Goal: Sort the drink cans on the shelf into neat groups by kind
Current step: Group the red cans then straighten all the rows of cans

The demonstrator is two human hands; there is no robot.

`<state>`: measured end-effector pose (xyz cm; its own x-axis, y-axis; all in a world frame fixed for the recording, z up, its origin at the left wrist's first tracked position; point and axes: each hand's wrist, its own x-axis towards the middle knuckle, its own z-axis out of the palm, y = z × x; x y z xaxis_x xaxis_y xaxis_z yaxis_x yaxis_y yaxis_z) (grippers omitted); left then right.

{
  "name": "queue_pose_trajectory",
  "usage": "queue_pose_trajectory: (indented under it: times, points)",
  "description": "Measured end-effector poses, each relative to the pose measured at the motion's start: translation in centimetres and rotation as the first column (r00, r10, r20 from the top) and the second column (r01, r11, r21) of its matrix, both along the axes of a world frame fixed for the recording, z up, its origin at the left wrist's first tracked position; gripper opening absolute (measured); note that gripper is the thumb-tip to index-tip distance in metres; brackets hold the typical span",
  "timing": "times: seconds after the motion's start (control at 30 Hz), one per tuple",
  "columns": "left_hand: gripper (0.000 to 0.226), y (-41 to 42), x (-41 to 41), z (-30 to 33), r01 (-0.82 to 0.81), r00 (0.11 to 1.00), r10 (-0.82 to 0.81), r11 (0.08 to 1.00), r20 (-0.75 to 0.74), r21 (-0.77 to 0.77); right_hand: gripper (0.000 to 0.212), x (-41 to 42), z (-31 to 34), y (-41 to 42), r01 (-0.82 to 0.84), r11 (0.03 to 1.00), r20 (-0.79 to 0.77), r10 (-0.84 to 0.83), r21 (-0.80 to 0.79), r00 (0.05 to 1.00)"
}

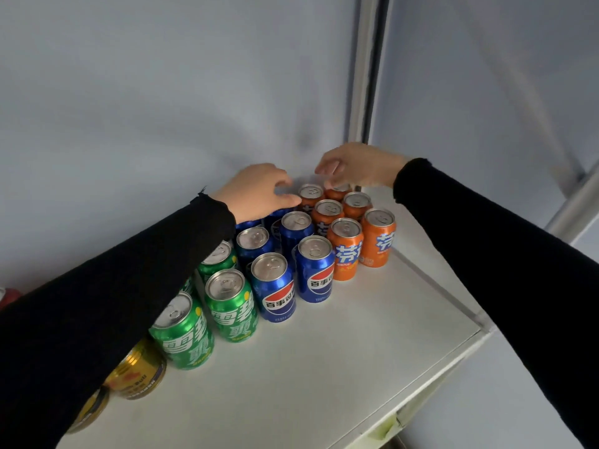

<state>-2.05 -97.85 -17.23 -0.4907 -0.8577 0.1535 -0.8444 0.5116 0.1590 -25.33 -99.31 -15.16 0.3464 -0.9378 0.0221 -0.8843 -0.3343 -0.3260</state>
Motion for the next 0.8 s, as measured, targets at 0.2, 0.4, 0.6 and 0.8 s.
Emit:
queue_pose_trajectory:
  times: [0.2, 0.4, 0.6, 0.8]
  points:
    - [0.043, 2.8, -6.5, -0.2, 0.196, 0.976, -0.202, 0.977, 0.085, 0.079, 0.035, -3.6, -1.4, 3.5, 0.106, 0.993, -0.186, -0.095, 0.047, 0.978]
    - [0.039, 2.5, -8.1, -2.6, 0.217, 0.966, -0.230, 0.970, 0.120, 0.108, 0.037, -4.9, -3.0, 5.7, 0.121, 0.990, -0.232, -0.102, 0.068, 0.967]
    - [0.038, 2.3, -8.8, -3.3, 0.176, 0.983, -0.182, 0.972, 0.021, 0.155, 0.038, -5.3, -4.0, 6.0, 0.126, 0.992, -0.252, -0.119, 0.015, 0.960]
    - [0.045, 2.9, -9.0, -3.4, 0.182, 0.983, -0.182, 0.971, -0.017, 0.158, 0.042, -5.9, -3.9, 6.0, 0.110, 0.993, -0.258, -0.096, 0.040, 0.961]
